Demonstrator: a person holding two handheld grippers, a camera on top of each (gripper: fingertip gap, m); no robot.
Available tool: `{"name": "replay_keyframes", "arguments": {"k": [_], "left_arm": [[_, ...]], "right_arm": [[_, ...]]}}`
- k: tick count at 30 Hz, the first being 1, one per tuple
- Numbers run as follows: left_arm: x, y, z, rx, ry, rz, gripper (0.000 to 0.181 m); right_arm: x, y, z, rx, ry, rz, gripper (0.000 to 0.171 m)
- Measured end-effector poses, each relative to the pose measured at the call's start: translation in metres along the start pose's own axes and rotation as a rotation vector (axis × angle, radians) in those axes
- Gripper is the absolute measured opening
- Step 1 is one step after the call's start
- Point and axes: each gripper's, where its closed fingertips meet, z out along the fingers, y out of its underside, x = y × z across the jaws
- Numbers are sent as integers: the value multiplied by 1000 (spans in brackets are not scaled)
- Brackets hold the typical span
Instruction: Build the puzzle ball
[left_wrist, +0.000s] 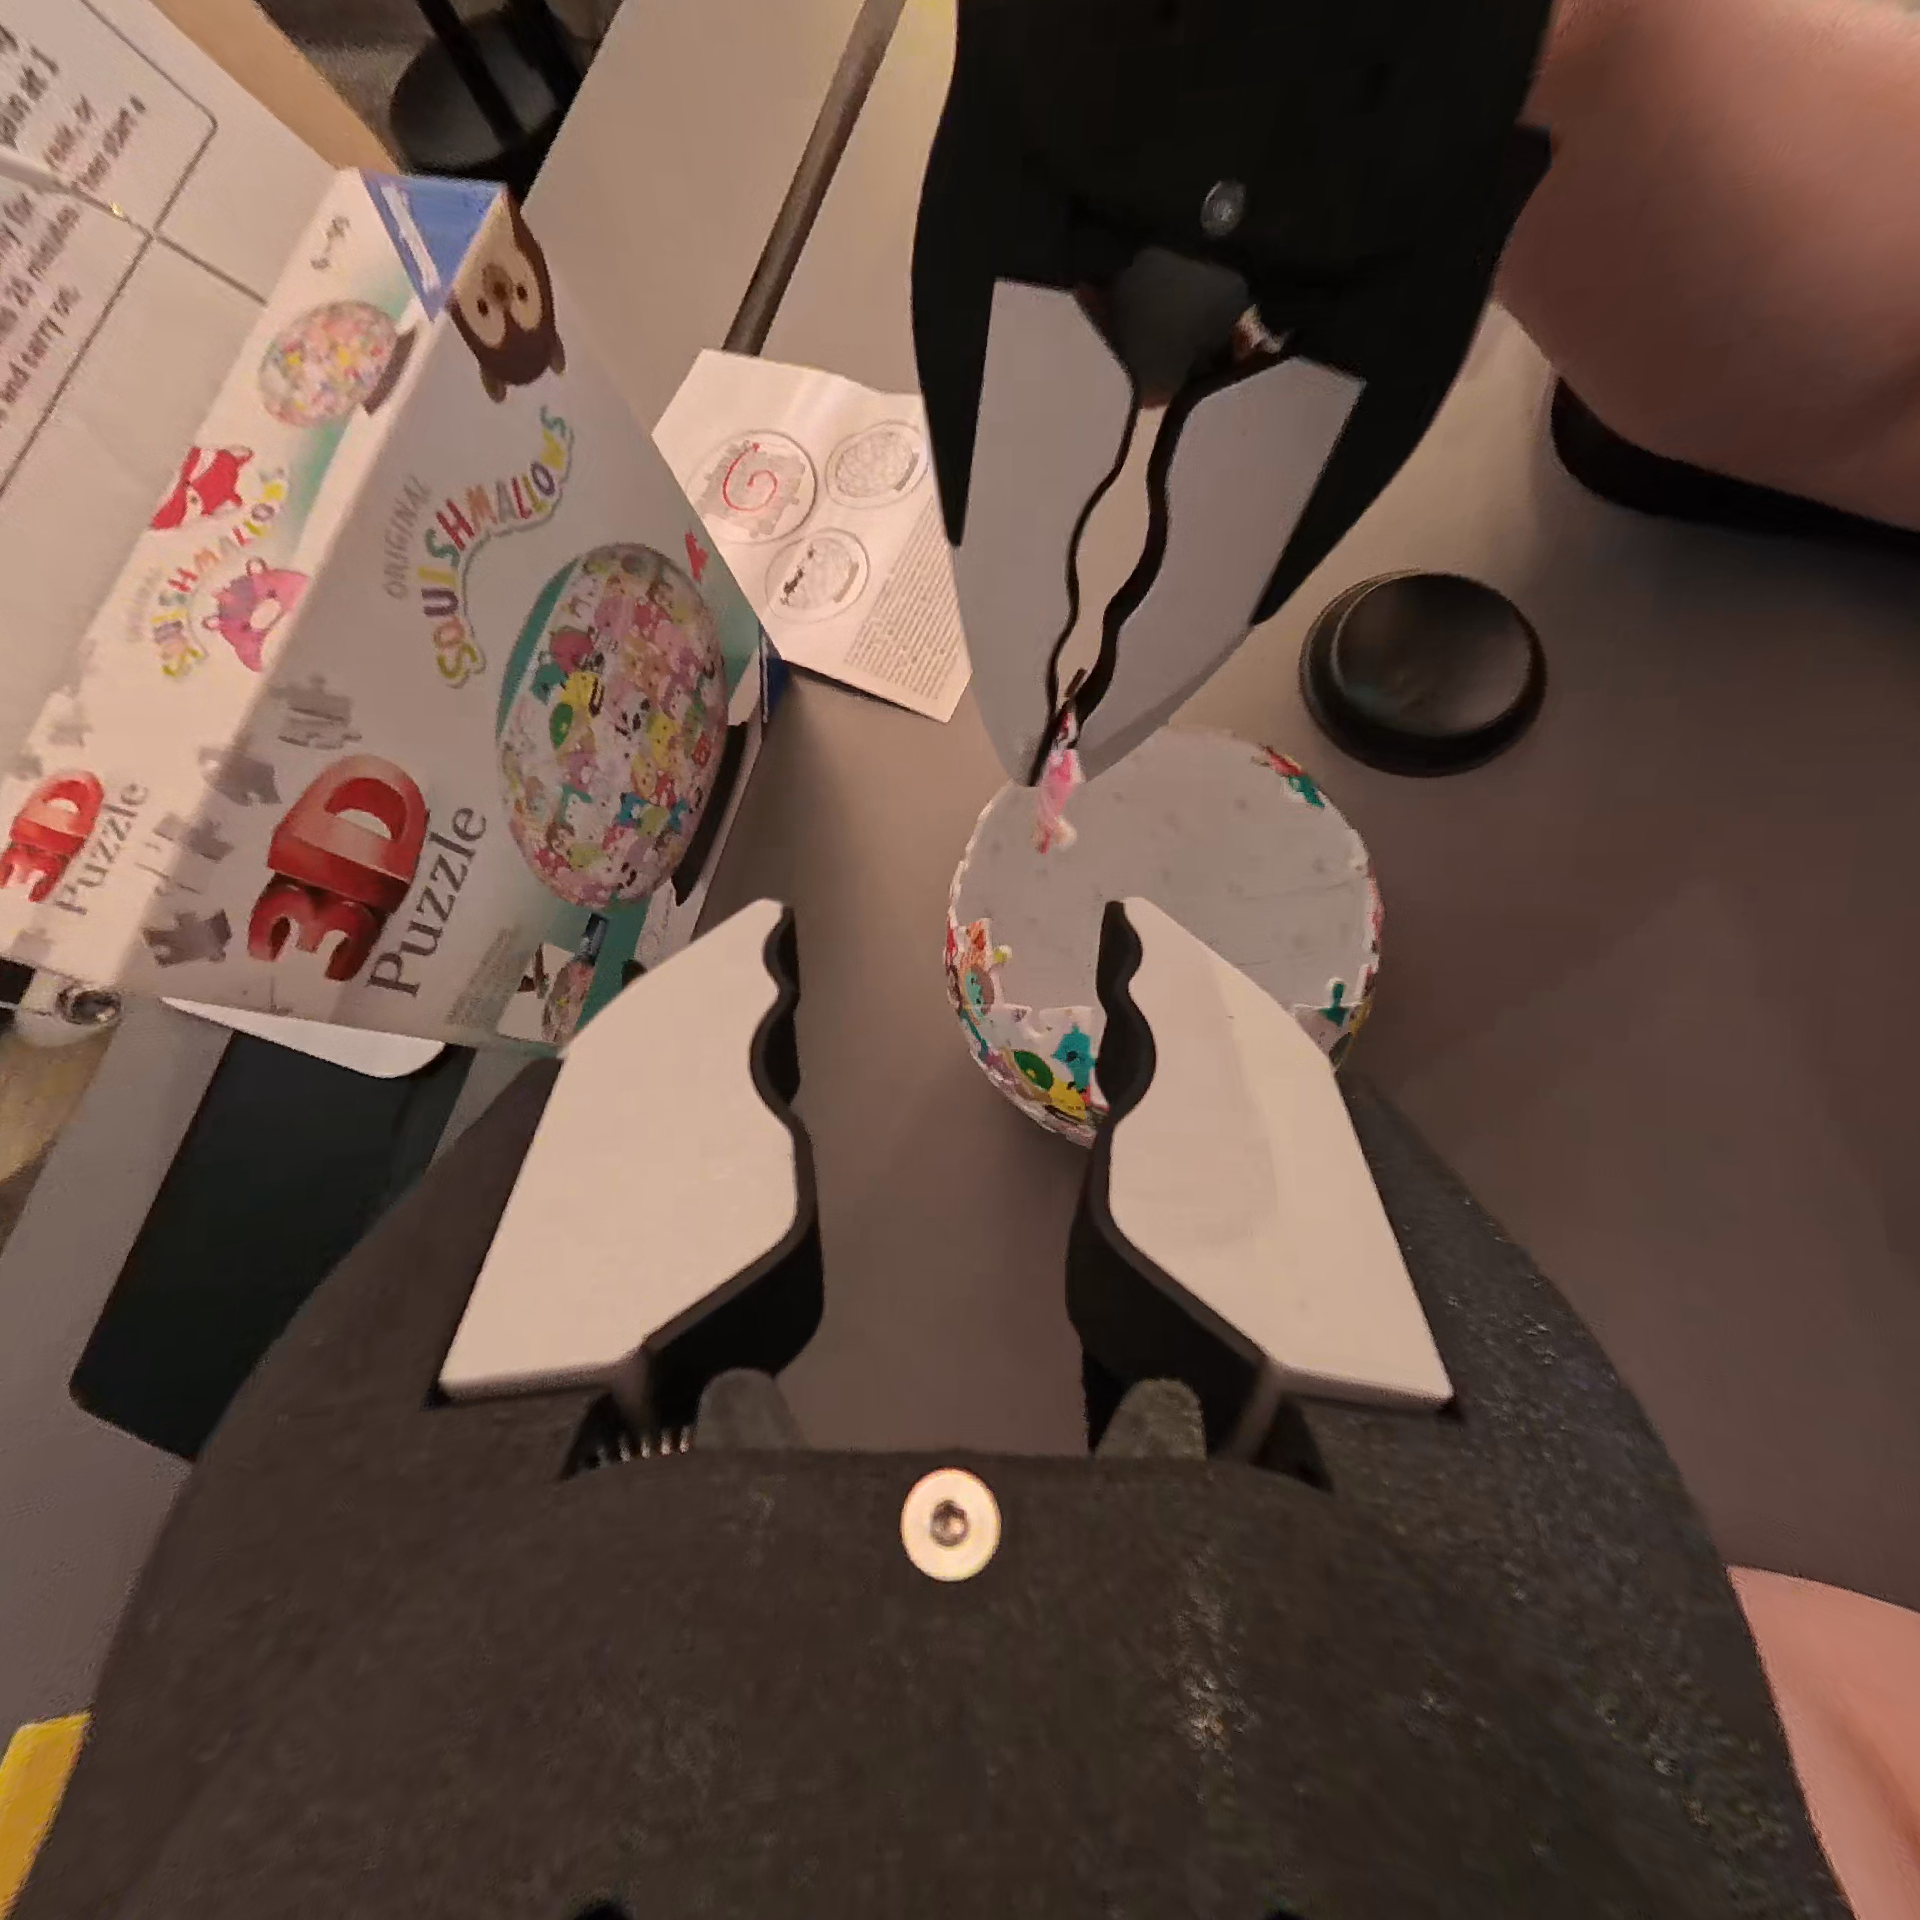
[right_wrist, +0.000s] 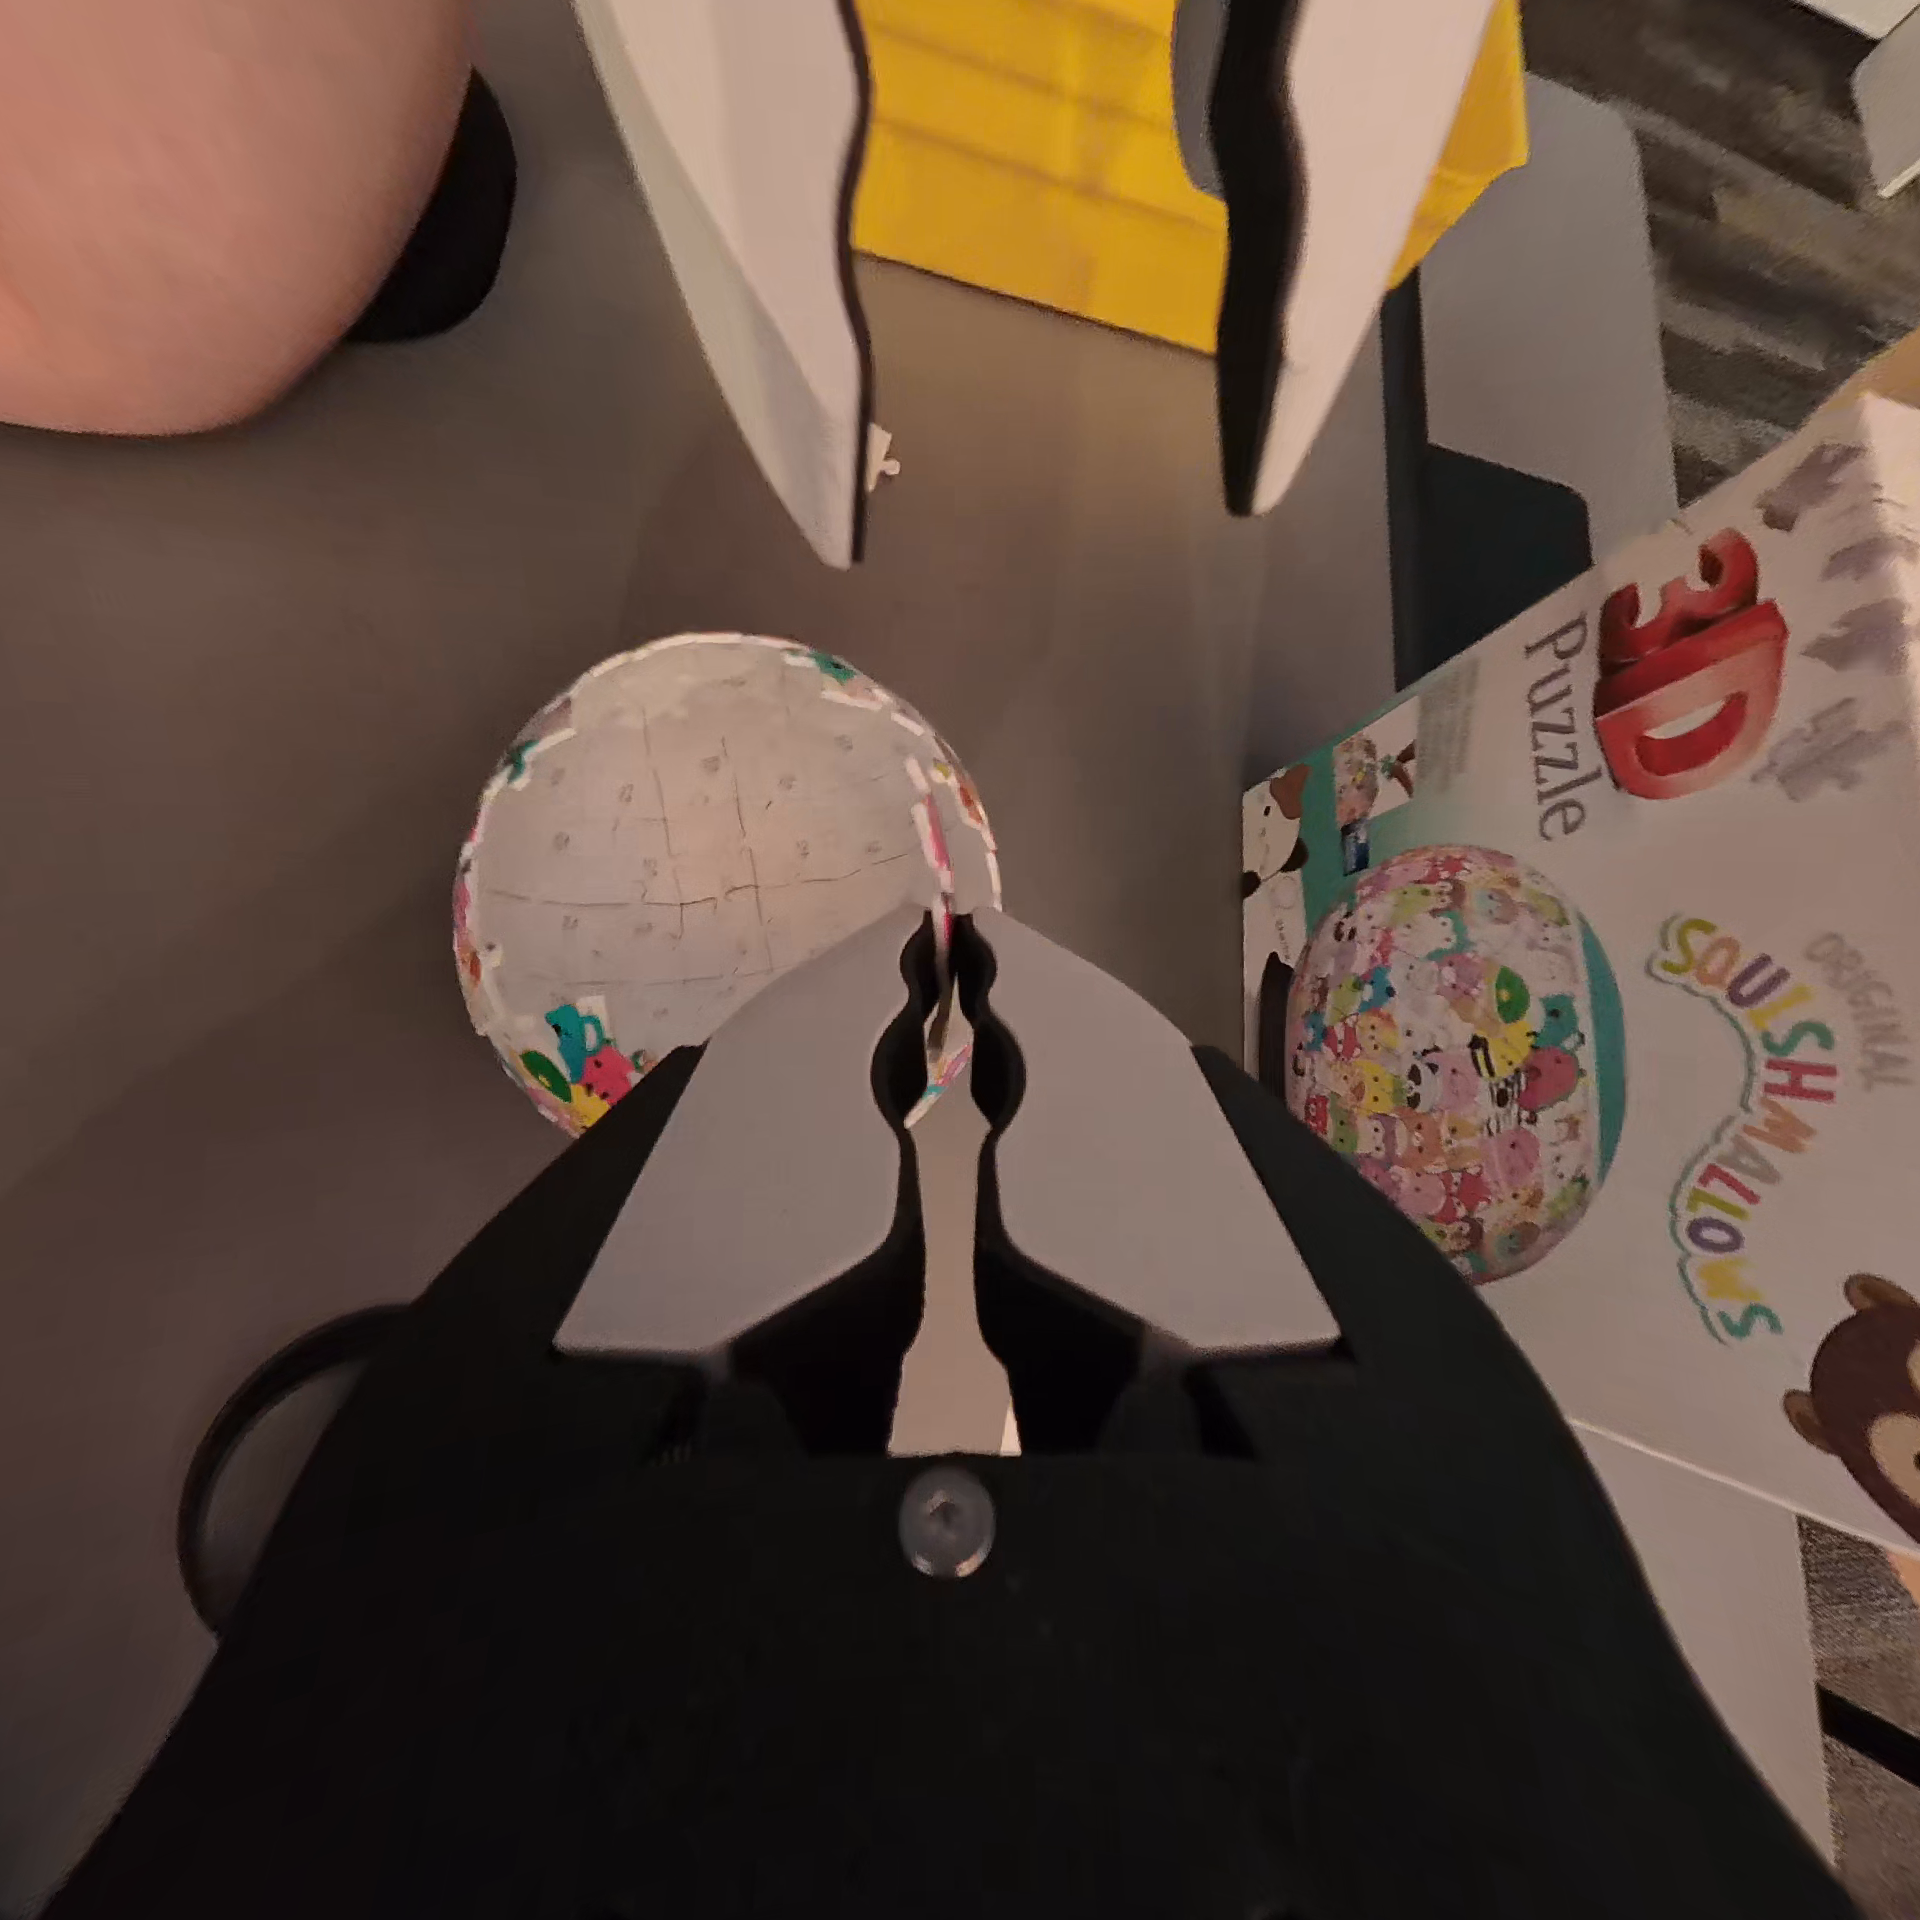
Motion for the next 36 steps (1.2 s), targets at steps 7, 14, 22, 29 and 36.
{"name": "replay_keyframes", "arguments": {"k": [7,14,22,29,36], "left_arm": [[-14,-24,-22,224,5,-162,54],[-27,-71,-73,407,-30,-216,44],[3,-4,-20,22,3,-204,55],[7,8,14,-82,33,-159,59],[10,18,32,-74,24,-155,53]], "right_arm": [[1,-5,-15,29,-53,-117,3],[0,2,-37,28,-88,-219,3],[1,0,-22,-196,-161,-397,4],[6,11,-2,-319,-112,-512,4],[8,8,10,-286,-72,-521,4]]}}
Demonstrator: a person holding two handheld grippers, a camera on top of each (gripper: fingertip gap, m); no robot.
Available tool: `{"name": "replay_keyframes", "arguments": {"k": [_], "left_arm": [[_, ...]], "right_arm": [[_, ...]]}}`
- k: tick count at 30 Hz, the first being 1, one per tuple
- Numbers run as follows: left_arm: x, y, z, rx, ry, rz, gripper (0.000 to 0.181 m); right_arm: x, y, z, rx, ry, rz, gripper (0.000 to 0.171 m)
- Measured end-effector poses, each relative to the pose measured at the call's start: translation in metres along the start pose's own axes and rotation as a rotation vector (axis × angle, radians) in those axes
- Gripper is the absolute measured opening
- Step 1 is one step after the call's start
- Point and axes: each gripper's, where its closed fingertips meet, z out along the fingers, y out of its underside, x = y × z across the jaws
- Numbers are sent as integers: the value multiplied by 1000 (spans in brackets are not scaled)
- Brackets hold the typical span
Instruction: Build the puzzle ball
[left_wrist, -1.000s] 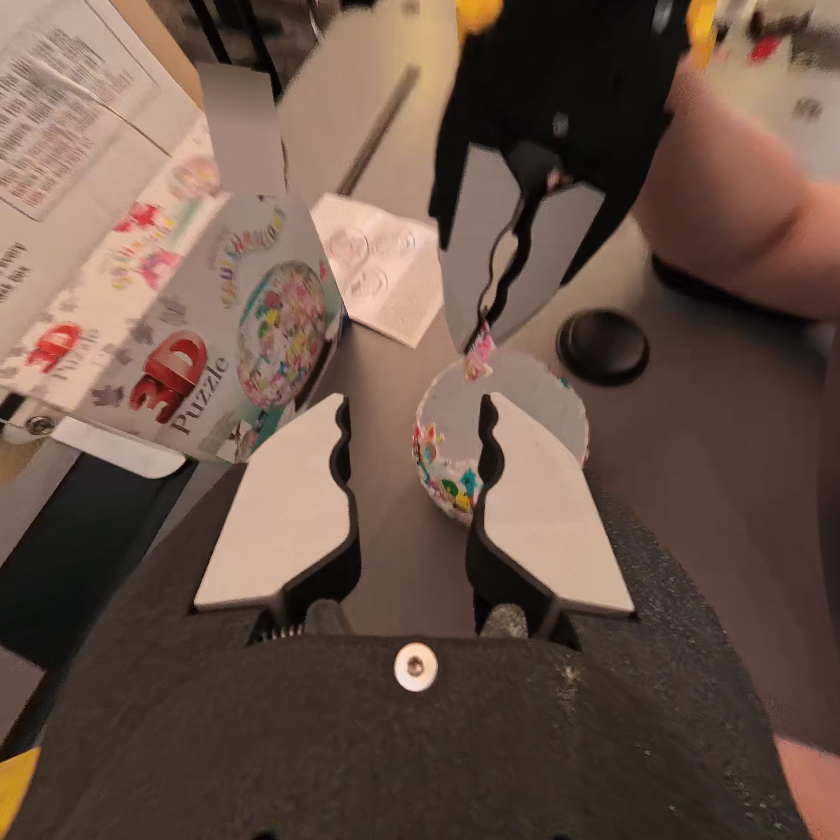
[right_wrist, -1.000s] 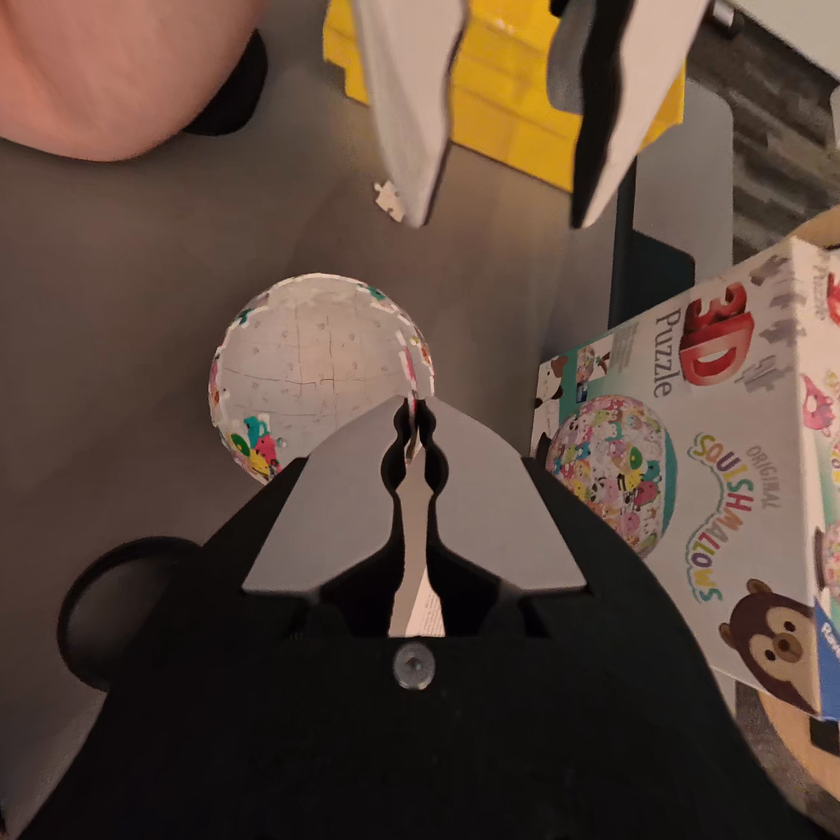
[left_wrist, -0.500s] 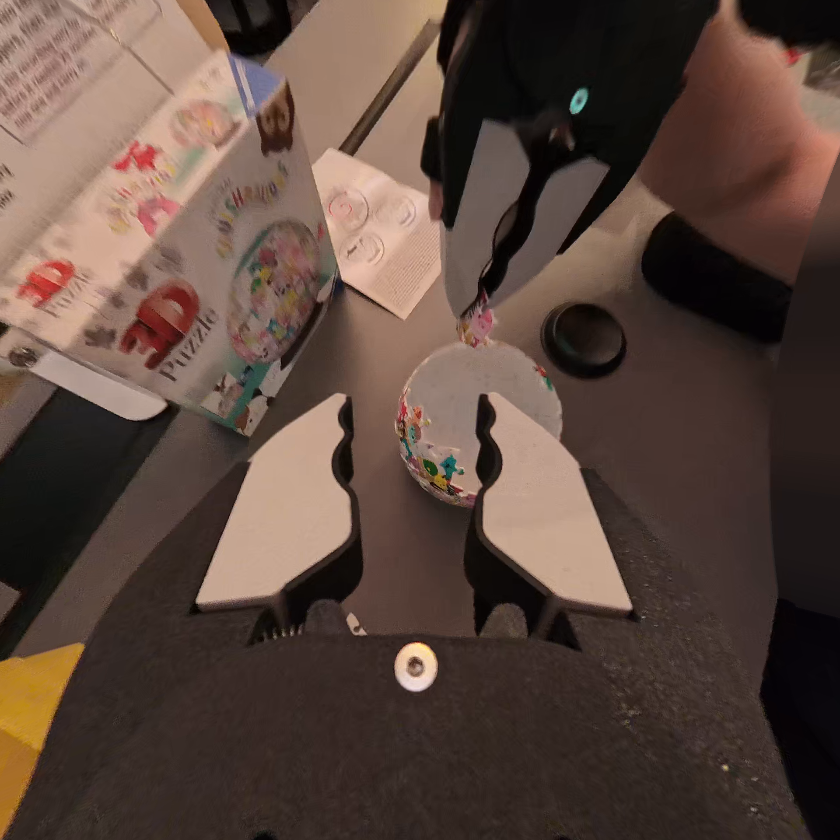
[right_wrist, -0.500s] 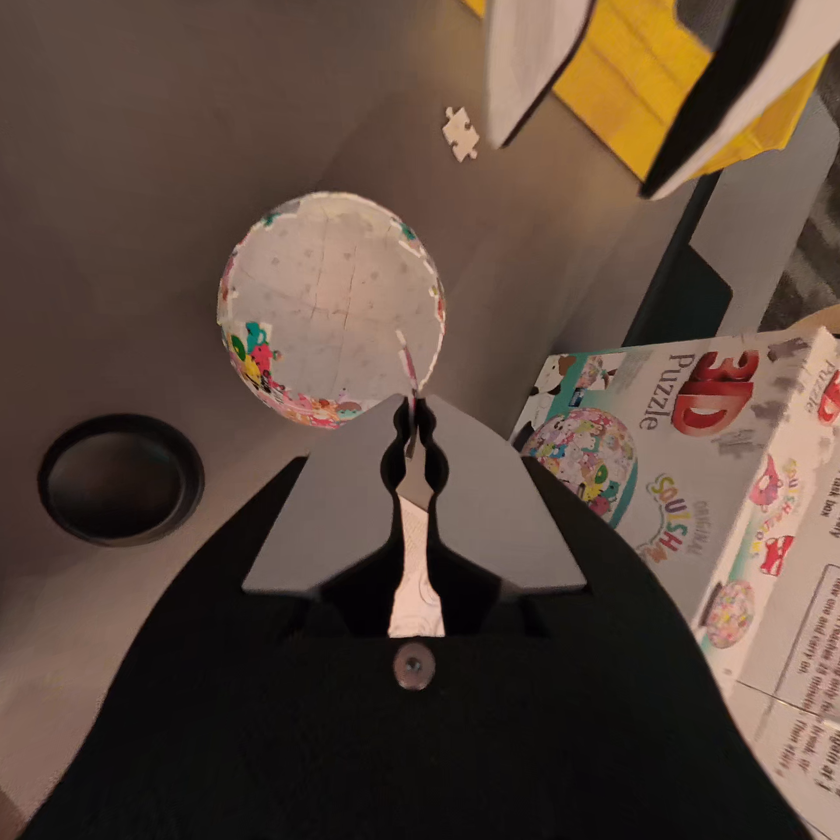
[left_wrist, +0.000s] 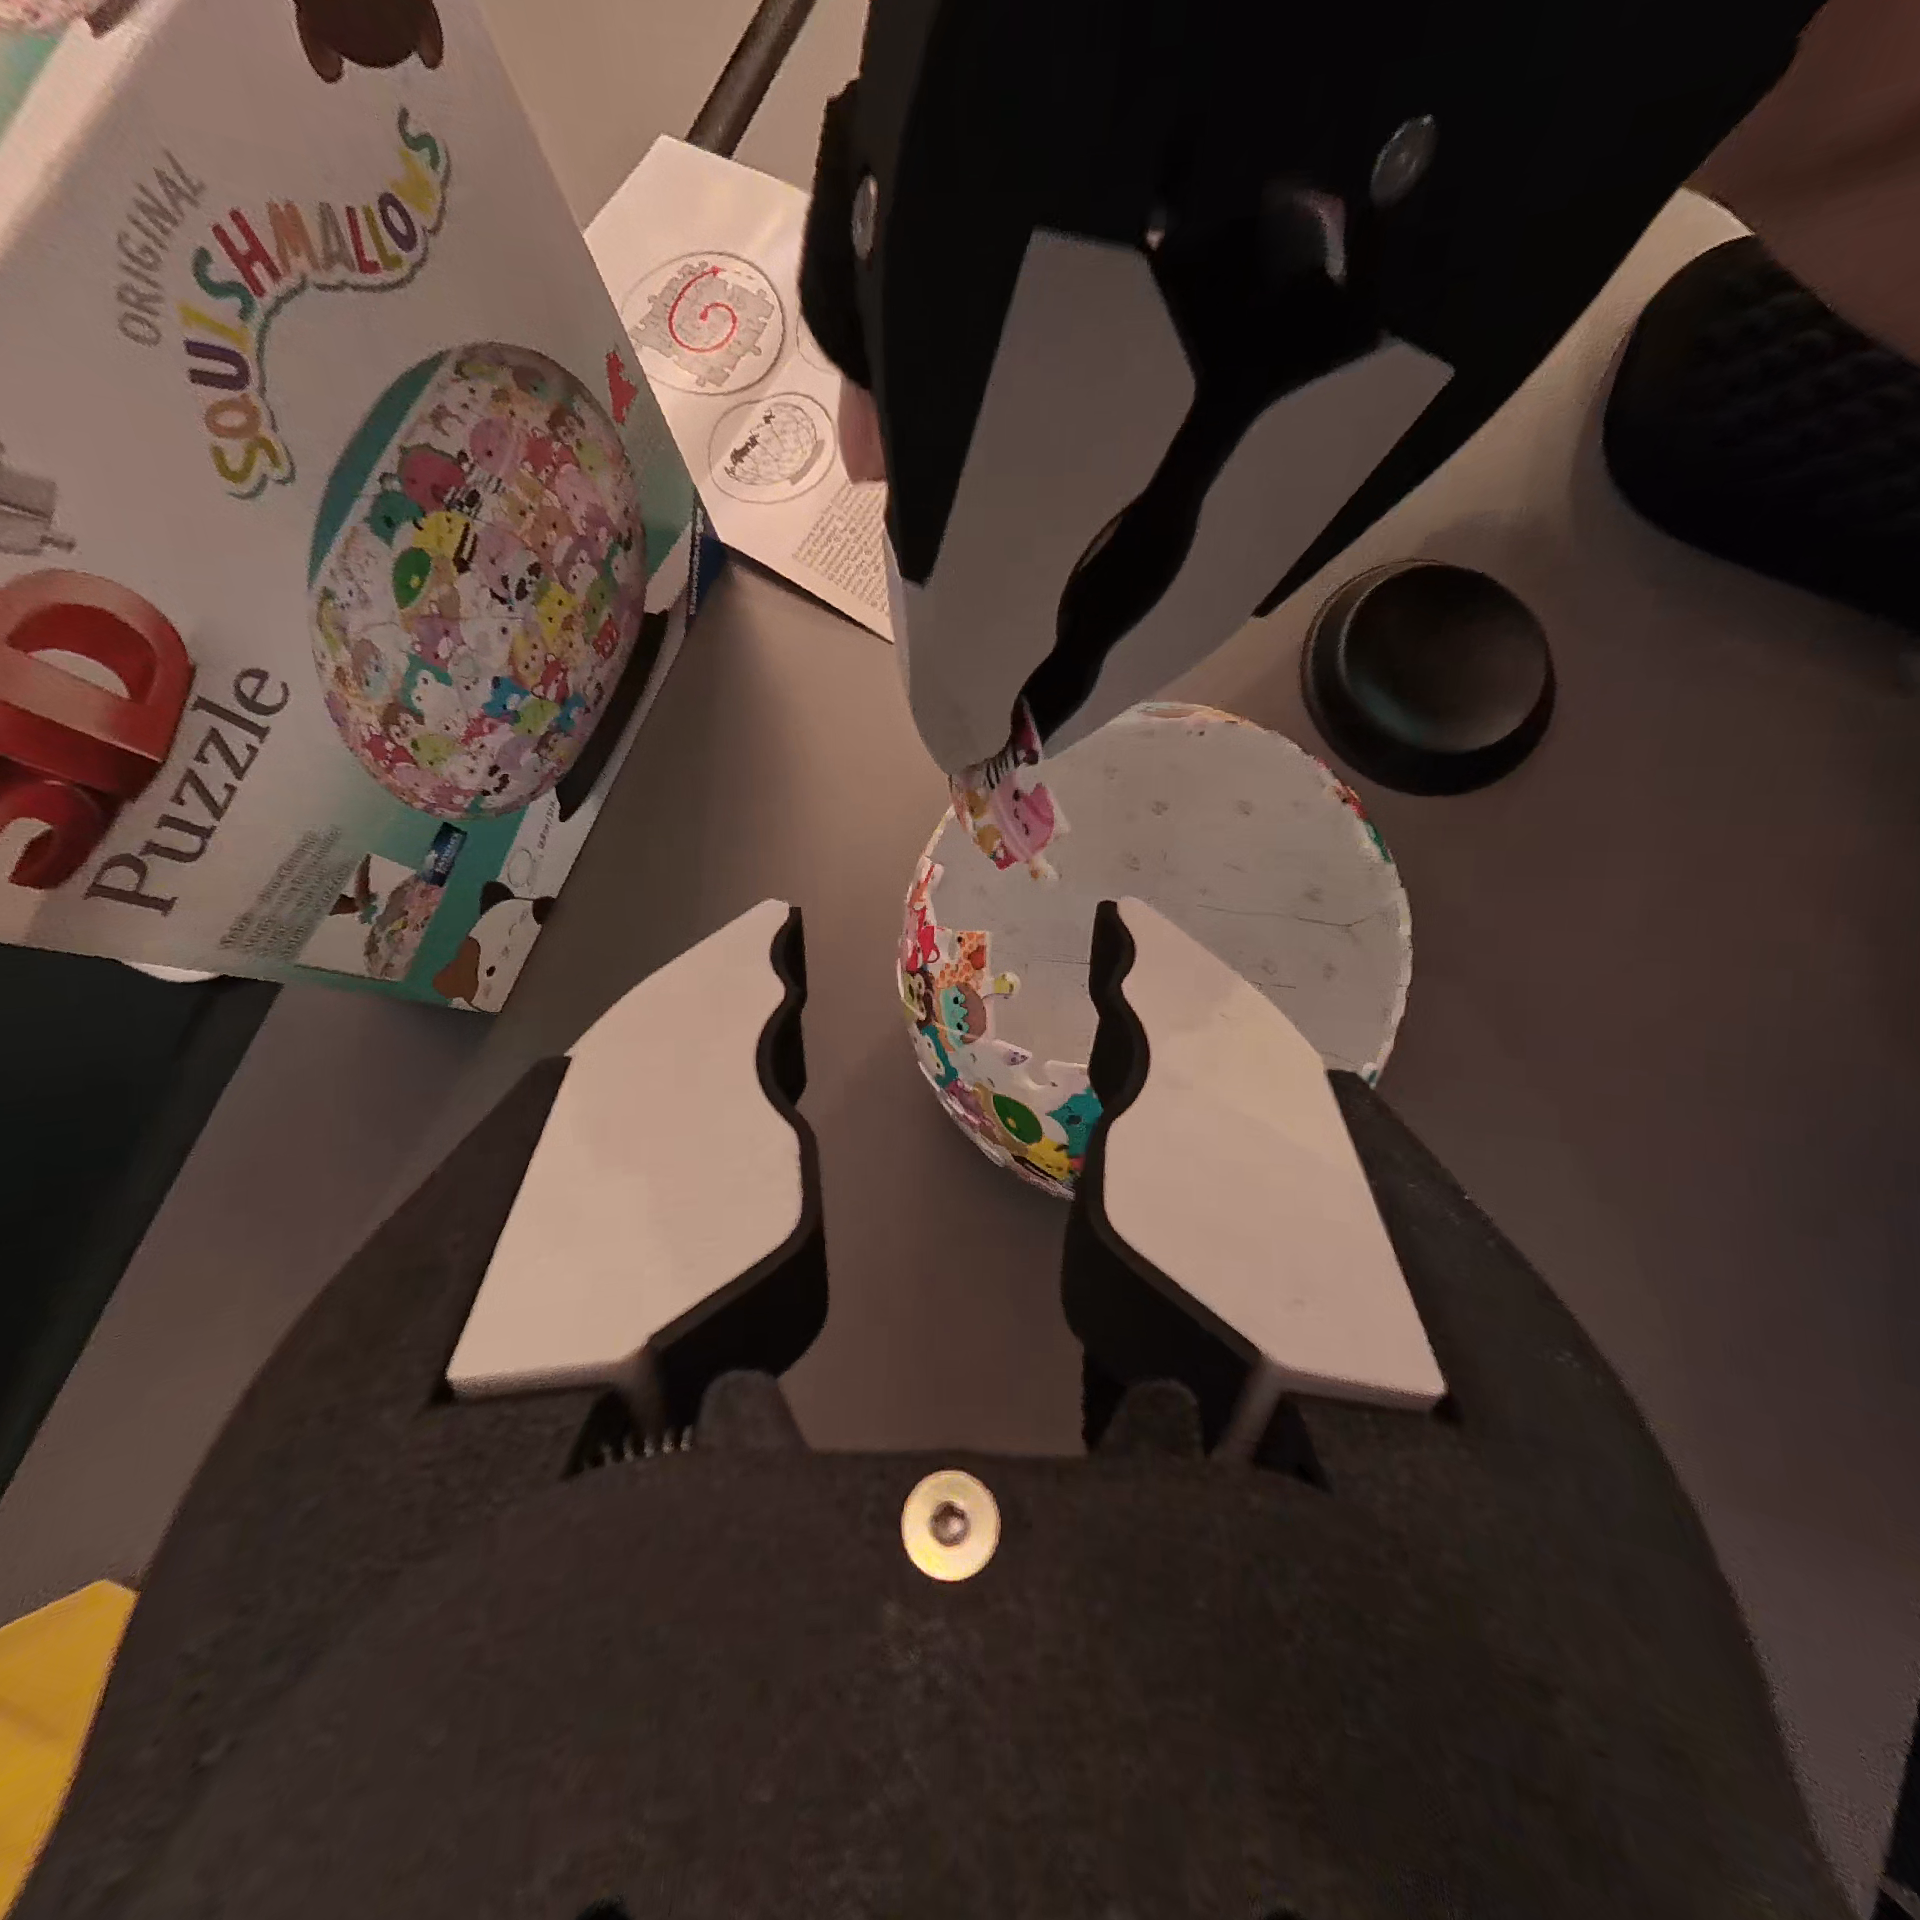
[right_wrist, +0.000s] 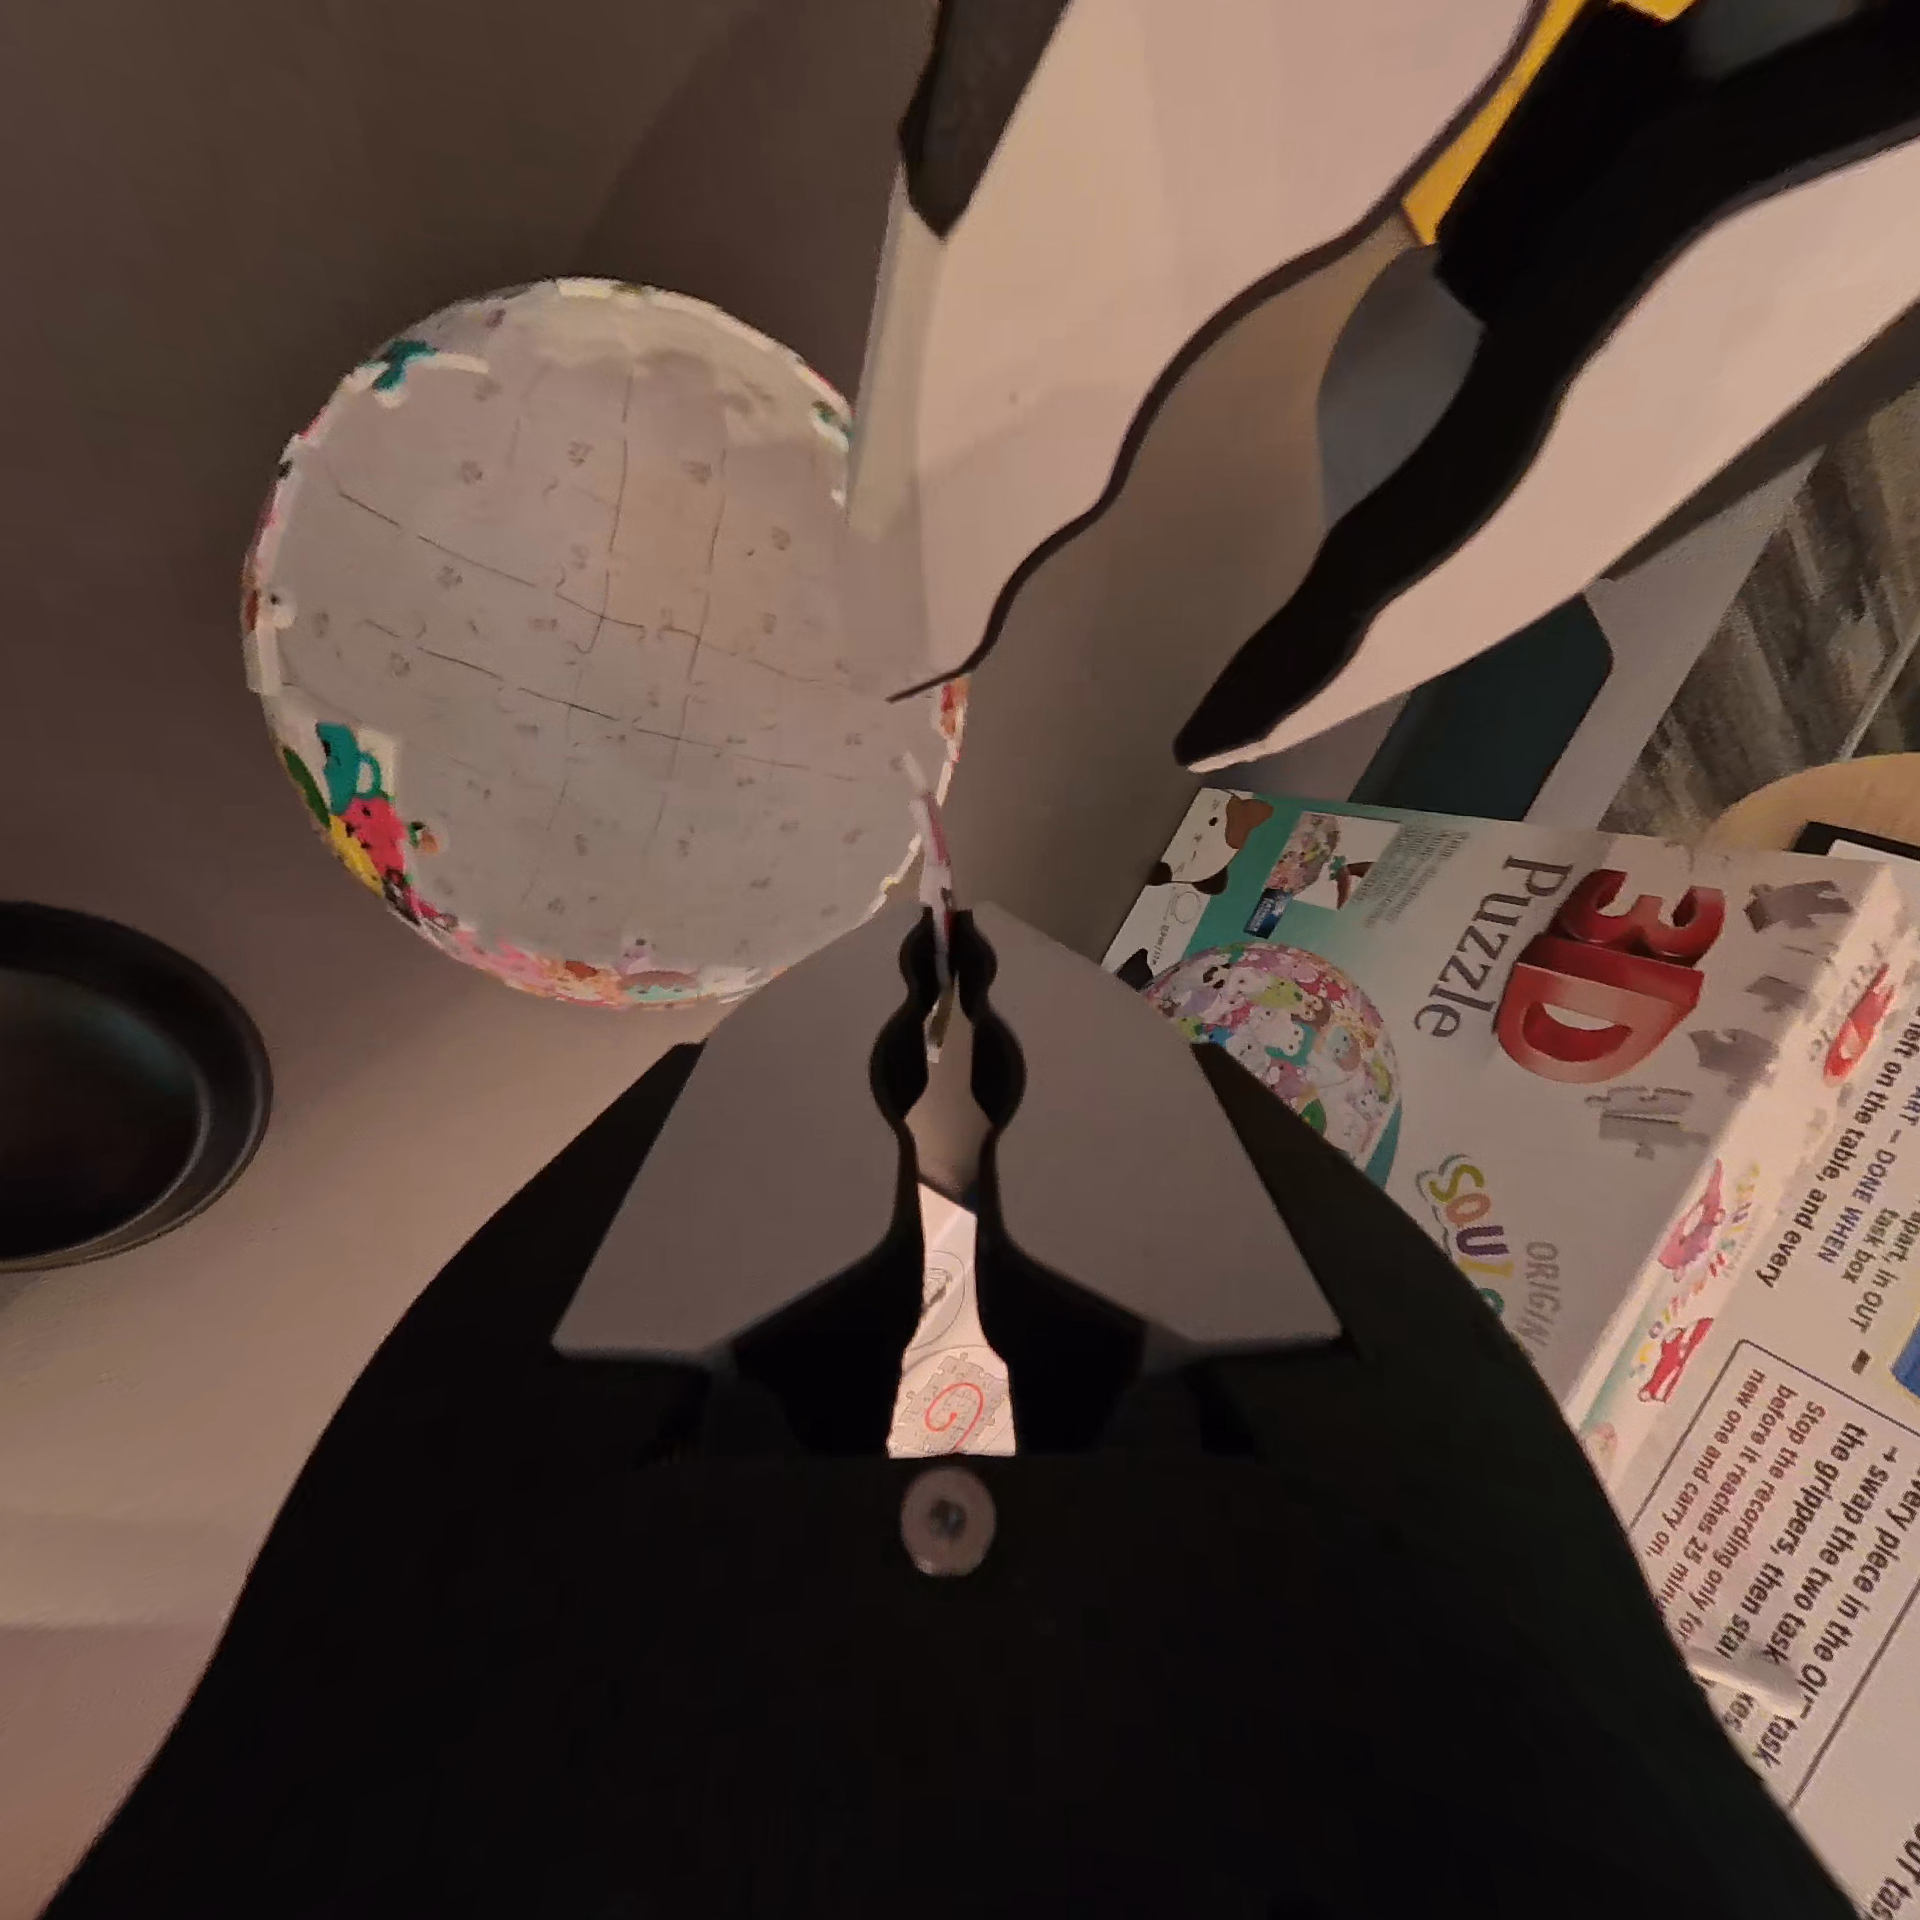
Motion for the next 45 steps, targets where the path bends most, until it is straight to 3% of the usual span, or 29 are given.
{"name": "replay_keyframes", "arguments": {"k": [11,15,45], "left_arm": [[1,23,12,-69,-23,29,51],[-4,27,10,-54,-21,-2,48],[-5,23,20,-42,144,-104,42]], "right_arm": [[2,1,5,-30,87,12,4],[-4,-3,8,-22,46,50,4],[-4,9,26,-101,-12,292,4]]}}
